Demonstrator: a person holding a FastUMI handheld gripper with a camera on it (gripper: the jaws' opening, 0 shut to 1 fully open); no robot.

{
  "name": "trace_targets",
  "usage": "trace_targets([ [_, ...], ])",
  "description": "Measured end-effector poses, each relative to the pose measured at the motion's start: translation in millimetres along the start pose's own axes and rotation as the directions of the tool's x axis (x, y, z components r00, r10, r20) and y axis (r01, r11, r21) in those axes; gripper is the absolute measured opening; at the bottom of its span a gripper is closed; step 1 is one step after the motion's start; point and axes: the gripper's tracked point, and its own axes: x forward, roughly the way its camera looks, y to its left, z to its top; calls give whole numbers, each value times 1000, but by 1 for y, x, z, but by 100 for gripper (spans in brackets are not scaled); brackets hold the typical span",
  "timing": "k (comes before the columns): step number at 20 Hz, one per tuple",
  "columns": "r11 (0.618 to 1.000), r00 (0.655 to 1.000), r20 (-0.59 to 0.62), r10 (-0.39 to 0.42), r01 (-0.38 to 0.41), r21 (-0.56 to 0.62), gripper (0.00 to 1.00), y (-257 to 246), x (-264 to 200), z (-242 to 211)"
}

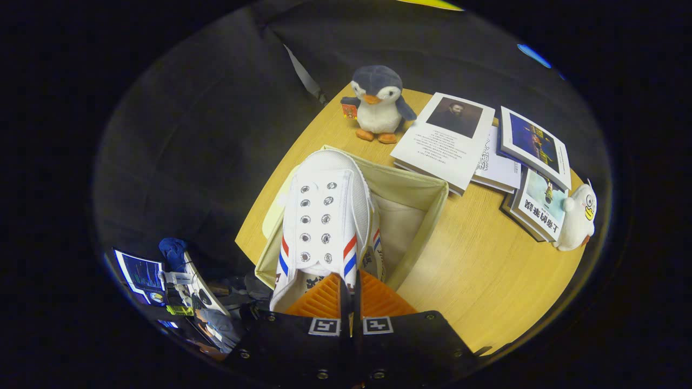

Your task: Open the storage box then place both shoes into the box .Put the left shoe in first, then the right shoe, with the right side of both shoes facing outward in a uniform manner.

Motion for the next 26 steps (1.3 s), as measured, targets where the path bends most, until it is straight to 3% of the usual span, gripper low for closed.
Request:
trace_targets([
  [3,999,999,-10,-36,36,-38,3,0,8,1],
  [4,999,1000,8,-19,19,-46,13,7,8,4],
  [5,998,1000,25,-11,13,-60,37,10,4,7],
  [8,994,997,72,-36,43,-100,91,3,-3,9],
  [13,997,989,140,-39,48,-59,91,-13,-25,0],
  [17,998,962,265,-64,64,10,92,-35,-56,-1],
  [19,995,929,359,-93,73,70,92,-50,-77,0],
  [26,964,750,615,-243,118,237,92,-111,-158,-14],
])
